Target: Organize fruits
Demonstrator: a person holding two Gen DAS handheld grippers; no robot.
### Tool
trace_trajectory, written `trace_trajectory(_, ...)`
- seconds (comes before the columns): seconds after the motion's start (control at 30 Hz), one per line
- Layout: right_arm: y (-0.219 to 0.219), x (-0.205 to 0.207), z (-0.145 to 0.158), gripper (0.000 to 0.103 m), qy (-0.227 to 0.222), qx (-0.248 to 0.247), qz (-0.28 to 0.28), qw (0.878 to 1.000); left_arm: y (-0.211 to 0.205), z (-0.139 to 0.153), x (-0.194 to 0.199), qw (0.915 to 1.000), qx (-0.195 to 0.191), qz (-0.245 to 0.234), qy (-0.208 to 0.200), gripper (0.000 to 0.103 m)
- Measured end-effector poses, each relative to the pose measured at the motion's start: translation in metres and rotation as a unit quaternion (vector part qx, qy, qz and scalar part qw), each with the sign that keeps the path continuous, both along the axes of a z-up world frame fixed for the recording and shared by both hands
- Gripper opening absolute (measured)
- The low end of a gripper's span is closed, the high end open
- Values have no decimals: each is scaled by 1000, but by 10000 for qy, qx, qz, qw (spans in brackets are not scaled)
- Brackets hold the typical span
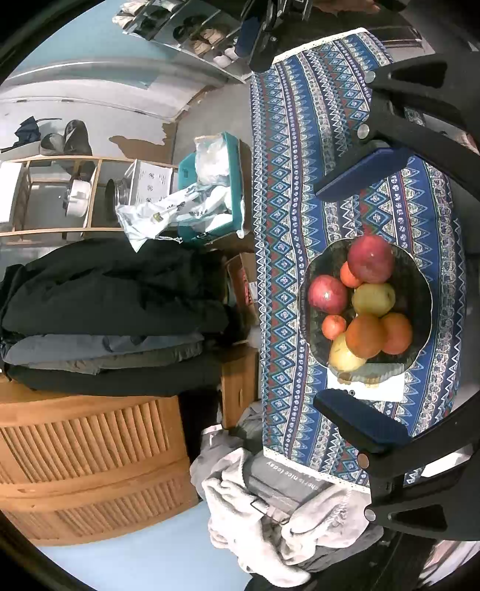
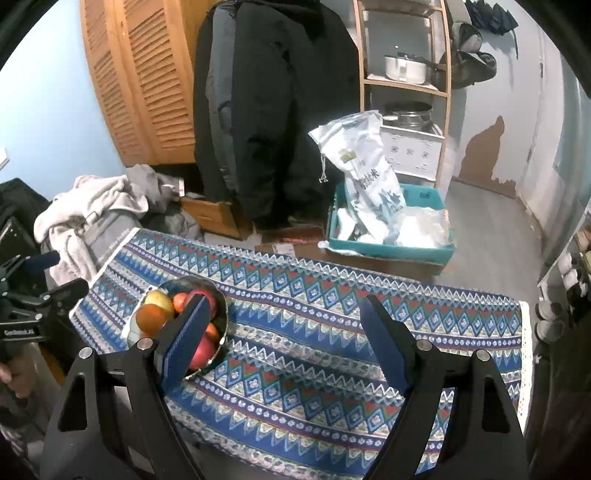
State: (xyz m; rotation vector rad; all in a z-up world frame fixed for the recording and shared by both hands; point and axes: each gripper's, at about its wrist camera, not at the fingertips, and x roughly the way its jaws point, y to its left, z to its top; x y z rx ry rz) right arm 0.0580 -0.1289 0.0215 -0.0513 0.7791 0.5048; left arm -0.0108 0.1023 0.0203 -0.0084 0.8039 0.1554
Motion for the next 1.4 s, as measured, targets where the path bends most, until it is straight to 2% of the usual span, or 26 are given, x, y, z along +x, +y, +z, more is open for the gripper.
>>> trace_trajectory(0.73,-4,-1,3,82,28,10,-14,10000,-10,-6,3,9998,163,-33,121,102)
trace_trajectory(1.4,-4,-2,2,82,32,5,-11,10000,-11,-6,3,9997,133,-59,200,102)
